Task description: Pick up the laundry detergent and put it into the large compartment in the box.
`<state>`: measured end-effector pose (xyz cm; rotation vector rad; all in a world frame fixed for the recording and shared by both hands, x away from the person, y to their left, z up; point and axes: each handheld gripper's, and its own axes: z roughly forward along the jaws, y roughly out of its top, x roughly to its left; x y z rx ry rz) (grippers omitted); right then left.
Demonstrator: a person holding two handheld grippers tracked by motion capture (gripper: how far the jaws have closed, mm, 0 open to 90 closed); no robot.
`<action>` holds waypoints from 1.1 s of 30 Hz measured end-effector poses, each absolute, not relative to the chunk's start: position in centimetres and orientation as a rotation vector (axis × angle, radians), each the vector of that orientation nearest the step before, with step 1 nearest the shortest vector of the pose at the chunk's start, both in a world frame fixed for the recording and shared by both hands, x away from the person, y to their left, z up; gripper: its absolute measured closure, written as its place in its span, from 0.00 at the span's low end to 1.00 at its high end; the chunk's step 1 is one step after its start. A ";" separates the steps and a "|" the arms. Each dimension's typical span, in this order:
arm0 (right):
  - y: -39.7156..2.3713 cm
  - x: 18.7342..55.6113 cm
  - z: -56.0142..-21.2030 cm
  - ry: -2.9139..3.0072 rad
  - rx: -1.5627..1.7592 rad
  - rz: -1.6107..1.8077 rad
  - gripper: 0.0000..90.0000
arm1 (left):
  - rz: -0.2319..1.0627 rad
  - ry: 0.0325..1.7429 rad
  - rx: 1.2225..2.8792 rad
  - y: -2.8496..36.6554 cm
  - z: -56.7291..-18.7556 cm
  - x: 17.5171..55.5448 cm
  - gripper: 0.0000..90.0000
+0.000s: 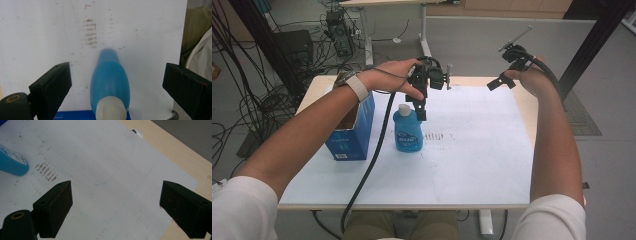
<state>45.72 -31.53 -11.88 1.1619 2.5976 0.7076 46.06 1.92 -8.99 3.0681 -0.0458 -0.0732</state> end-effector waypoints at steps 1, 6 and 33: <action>-31.5 45.7 -11.9 2.598 1.162 0.708 0.12 | -0.075 -0.041 3.067 2.0 -9.0 46.1 0.10; -31.5 45.8 -12.0 2.600 1.163 0.710 0.12 | -0.073 -0.040 3.065 2.1 -8.9 46.1 0.10; -31.4 45.7 -12.1 2.600 1.160 0.711 0.12 | -0.054 -0.031 3.071 2.5 -8.7 46.0 0.10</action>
